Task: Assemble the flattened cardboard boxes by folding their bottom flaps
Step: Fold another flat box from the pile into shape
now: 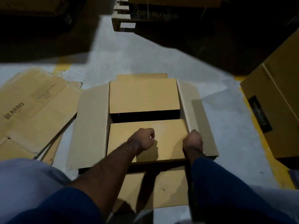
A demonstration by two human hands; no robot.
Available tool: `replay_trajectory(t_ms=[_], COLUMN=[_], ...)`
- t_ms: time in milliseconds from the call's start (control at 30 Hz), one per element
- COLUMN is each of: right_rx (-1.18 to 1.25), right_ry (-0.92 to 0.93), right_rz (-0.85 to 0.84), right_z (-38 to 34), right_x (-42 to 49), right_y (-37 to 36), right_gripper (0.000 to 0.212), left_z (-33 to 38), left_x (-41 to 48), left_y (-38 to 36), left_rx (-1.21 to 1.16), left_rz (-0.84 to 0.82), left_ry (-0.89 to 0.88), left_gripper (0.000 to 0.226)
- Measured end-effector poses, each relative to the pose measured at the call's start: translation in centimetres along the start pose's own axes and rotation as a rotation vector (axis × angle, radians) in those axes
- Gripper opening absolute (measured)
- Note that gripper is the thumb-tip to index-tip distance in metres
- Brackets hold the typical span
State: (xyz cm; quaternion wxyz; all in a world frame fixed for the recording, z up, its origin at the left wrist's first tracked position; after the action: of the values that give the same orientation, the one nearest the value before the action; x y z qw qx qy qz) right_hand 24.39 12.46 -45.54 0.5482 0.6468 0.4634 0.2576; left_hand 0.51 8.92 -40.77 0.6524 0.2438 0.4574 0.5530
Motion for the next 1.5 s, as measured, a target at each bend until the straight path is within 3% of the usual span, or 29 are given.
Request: replay_trajectory(t_ms=[433,600,700,867,967,1100,1167,1400,1500], right_rx=[-0.127,-0.025,-0.041,-0.084,-0.228,-0.542,-0.585,-0.505,-0.474], right_ry=[0.071,0.080,0.175,0.249,0.302,0.501,0.582,0.600,0.572], right_rz=[0.013,0.045,0.042,0.029,0.084,0.128,0.121,0.139,0.144], right_z=[-0.6,-1.3,-3.4,-9.2,-12.2,-14.6,-14.7,-14.5,-14.3], right_x=[1.8,2.0,4.8,10.5,13.7,16.9,18.0,18.8,18.4], right_y=[-0.5,-0.9,-1.3,-1.1,-0.7,-0.4,-0.8,-1.7,-1.3], right_gripper=[0.017,0.018,0.033,0.026,0.023,0.044,0.043,0.038,0.039], left_z=[-0.5,0.1,0.3,0.5,0.0,-1.5,-2.0,-2.5,-2.2], left_x=[2.8,4.2,5.7,9.0,12.2,16.3,17.8,19.3,18.3], left_y=[-1.0,-0.2,0.1,0.7,1.4,2.2,2.5,1.3,0.2], left_rx=[-0.052,-0.077,-0.068,0.014,0.058,0.081,0.069,0.057,0.116], left_rz=[-0.022,-0.001,0.016,0.069,0.105,0.125,0.145,0.159,0.053], left_ry=[-0.013,-0.035,-0.051,-0.091,-0.105,-0.084,-0.076,-0.086,-0.105], left_gripper=[0.020,0.019,0.018,0.025,0.027,0.032,0.032,0.026,0.022])
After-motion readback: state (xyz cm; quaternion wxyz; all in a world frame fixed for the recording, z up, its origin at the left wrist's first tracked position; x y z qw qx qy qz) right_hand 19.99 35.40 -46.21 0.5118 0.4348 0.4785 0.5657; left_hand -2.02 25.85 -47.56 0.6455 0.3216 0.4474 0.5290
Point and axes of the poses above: each hand's wrist, its own x-axis towards the middle knuckle, its own y-axis out of the back of the hand, z = x × y, the point moved 6 cm from there along x, towards the middle knuckle, and after that the axes turned 11 degrees about z, right-handed, at the moved point
